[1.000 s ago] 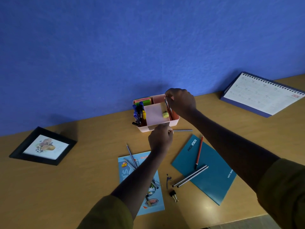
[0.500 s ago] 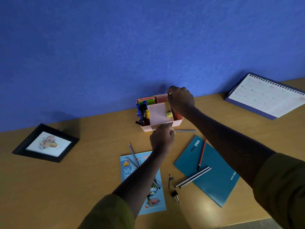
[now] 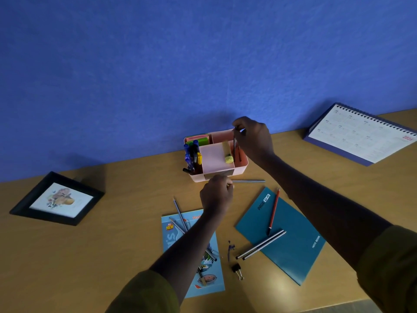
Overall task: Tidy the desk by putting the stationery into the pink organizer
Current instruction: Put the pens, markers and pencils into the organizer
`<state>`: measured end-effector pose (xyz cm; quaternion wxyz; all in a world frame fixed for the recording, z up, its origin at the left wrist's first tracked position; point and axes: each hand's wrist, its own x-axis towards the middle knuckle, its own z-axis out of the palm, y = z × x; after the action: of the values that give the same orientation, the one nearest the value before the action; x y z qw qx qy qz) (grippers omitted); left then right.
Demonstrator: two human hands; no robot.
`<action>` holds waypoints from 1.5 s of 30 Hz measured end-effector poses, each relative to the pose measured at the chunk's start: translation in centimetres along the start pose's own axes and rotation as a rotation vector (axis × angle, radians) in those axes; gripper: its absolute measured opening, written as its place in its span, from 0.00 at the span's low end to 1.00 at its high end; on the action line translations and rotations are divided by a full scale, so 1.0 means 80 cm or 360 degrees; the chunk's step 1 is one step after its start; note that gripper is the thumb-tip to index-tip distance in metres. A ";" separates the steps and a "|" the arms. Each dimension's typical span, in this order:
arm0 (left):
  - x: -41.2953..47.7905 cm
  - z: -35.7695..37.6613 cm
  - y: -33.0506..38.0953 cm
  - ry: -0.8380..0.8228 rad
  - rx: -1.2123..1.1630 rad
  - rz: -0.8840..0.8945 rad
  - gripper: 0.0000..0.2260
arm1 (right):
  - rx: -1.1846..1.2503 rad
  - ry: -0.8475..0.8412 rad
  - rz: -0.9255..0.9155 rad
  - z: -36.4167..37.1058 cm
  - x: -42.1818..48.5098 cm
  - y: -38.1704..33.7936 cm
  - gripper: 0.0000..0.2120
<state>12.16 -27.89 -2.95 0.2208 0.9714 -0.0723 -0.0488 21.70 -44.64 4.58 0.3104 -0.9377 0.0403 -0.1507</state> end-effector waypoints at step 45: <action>0.006 0.021 0.053 -0.0086 0.0035 0.0530 0.07 | 0.0297 0.0254 0.0262 -0.048 -0.084 0.071 0.09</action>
<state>11.93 -32.42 -2.62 0.2130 0.9467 -0.2387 -0.0367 14.27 -50.25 2.39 0.4033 -0.8834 0.1275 -0.2019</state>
